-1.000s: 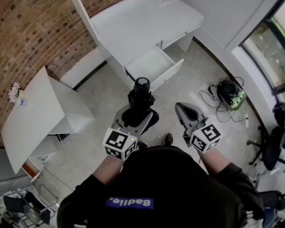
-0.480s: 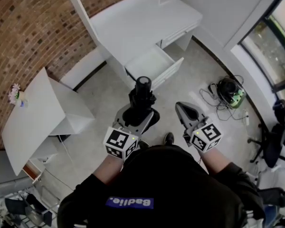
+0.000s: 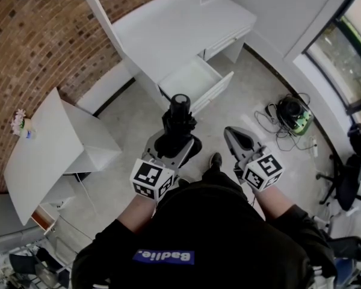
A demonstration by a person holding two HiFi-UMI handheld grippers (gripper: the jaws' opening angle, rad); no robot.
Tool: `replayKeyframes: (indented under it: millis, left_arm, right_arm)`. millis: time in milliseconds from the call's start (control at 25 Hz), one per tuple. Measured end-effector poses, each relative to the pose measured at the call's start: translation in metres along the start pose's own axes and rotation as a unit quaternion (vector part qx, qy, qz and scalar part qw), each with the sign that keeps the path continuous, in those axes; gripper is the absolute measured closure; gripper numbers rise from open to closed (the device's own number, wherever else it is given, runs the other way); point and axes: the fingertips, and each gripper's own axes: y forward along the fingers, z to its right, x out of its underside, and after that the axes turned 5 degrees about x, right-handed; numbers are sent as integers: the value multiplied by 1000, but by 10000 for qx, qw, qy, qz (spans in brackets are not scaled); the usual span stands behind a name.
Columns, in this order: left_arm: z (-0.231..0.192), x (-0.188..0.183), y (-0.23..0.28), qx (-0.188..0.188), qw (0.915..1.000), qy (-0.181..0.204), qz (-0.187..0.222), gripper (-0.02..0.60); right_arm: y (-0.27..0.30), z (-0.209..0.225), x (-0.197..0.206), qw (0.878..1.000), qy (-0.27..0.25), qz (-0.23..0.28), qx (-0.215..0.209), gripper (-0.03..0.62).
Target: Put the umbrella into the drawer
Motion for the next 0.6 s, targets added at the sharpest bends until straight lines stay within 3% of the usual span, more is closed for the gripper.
replayKeyframes:
  millis: [280, 600]
  left_arm:
    - [-31, -12, 39, -246, 9997, -68, 19, 342]
    - [-79, -43, 113, -611, 9981, -116, 44, 342]
  right_arm:
    - [40, 39, -8, 9996, 50, -83, -261, 563]
    - [105, 110, -49, 9974, -64, -170, -691, 563]
